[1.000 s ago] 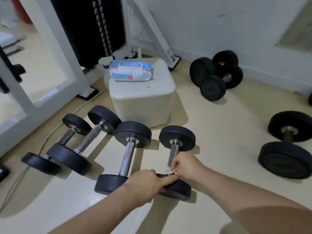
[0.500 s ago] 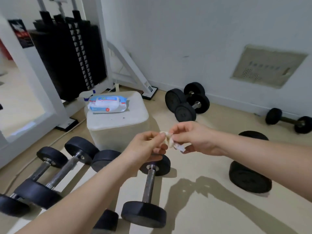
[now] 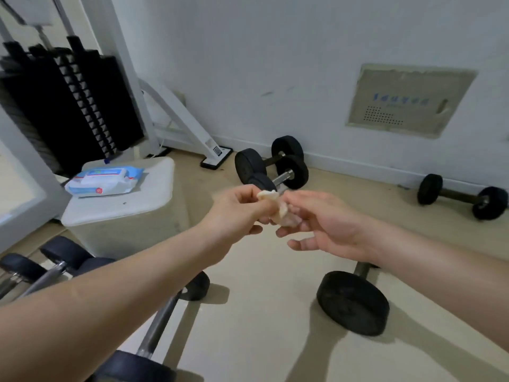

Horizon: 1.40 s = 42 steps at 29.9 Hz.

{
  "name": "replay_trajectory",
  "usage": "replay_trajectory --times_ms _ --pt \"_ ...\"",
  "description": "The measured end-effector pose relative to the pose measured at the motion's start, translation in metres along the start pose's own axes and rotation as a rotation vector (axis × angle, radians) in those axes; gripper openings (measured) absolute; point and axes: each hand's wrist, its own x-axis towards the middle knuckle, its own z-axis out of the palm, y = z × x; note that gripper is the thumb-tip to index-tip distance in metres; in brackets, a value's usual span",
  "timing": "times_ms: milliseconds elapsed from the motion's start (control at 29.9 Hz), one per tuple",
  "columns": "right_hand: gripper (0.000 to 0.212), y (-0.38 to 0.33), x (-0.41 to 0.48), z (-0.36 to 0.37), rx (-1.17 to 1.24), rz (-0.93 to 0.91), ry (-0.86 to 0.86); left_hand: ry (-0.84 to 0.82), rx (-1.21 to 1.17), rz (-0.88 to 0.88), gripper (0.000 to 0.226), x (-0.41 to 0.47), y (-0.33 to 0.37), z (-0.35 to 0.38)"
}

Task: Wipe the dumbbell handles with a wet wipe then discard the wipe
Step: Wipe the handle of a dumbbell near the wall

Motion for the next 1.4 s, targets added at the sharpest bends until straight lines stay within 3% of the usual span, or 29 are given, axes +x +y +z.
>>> replay_trajectory --times_ms 67,167,468,635,802,903,1003,1137,1203,1404 --pt "0.026 0.006 -0.008 -0.034 -0.115 -0.053 0.029 0.010 -0.008 0.004 0.009 0.020 0.003 0.035" --pt "0.010 0.019 -0.008 -0.081 -0.208 -0.180 0.270 0.012 -0.074 -0.014 0.014 0.045 0.005 0.083" --pt "0.013 0.077 -0.008 -0.173 0.601 -0.077 0.346 0.252 -0.722 -0.260 0.006 0.071 -0.031 0.175" --pt "0.015 0.104 -0.008 -0.202 0.817 -0.021 0.368 0.449 -0.879 -0.326 0.009 0.054 -0.060 0.202" --pt "0.021 0.121 0.002 -0.203 0.978 0.064 0.325 0.571 -0.926 -0.215 0.015 0.045 -0.071 0.203" --pt "0.020 0.131 0.003 -0.202 0.608 0.101 0.332 0.561 -0.809 -0.185 0.023 0.045 -0.070 0.199" --pt "0.018 0.131 -0.002 -0.203 0.171 0.053 0.281 0.510 -0.545 -0.142 0.021 0.044 -0.063 0.204" --pt "0.026 0.122 -0.017 -0.196 -0.265 -0.028 -0.105 0.458 -0.212 -0.072 0.017 0.043 -0.055 0.224" --pt "0.007 0.123 -0.025 -0.188 -0.312 -0.053 -0.094 0.439 -0.148 -0.066 0.014 0.047 -0.056 0.232" --pt "0.009 0.144 -0.049 -0.211 -0.308 -0.075 0.096 0.471 0.036 -0.181 0.016 0.063 -0.081 0.242"
